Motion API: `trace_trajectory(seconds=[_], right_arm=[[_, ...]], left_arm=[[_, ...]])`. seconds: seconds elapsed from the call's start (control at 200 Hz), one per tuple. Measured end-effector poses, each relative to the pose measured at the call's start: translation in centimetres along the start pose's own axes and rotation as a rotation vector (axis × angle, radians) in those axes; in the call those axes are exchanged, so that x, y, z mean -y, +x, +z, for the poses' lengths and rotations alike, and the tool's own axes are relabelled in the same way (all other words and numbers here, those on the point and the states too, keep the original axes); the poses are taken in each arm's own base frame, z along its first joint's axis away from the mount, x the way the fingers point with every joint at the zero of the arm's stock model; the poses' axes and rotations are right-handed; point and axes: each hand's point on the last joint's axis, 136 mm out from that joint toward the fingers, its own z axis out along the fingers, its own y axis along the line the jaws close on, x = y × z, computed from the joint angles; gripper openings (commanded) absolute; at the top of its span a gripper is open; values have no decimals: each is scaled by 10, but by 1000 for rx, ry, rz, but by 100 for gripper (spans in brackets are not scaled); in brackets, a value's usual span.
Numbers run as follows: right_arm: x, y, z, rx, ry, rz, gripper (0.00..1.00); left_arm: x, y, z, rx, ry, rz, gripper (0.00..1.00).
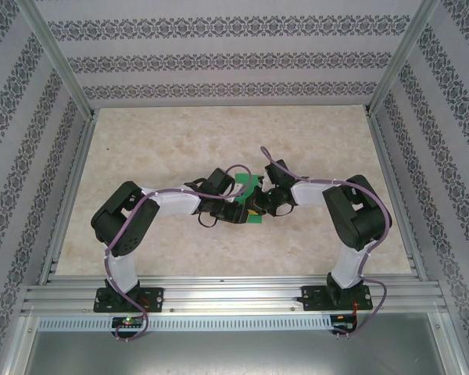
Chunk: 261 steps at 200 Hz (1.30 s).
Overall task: Fold a paper plane with a square sheet of paper (fold left side to right side)
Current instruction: Fold the triangle a second time at the center of the table.
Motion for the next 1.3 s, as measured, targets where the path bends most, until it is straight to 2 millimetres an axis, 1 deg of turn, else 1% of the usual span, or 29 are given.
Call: trace_trajectory(seconds=[0.155, 0.265, 0.36, 0.445, 0.58, 0.689, 1.004, 1.304], right_arm=[[0, 1, -1, -4, 1, 2, 8], [-3, 1, -9, 5, -1, -1, 9], [-8, -4, -18, 28, -17, -11, 9], [-10, -4, -19, 30, -19, -13, 9], [-11, -4, -15, 22, -18, -16, 9], [-11, -9, -9, 18, -16, -15, 9], [4, -8, 7, -14, 17, 12, 9], [6, -12, 6, -7, 51, -20, 9]], left_arm=[[0, 0, 0, 0, 0, 0, 40], [0, 0, 0, 0, -3, 2, 40], [0, 0, 1, 1, -6, 4, 40], [0, 0, 1, 1, -6, 4, 40], [0, 0, 1, 2, -6, 4, 40], [0, 0, 1, 3, -8, 4, 40], [0, 0, 1, 3, -11, 5, 40], [0, 0, 1, 4, -12, 5, 40]])
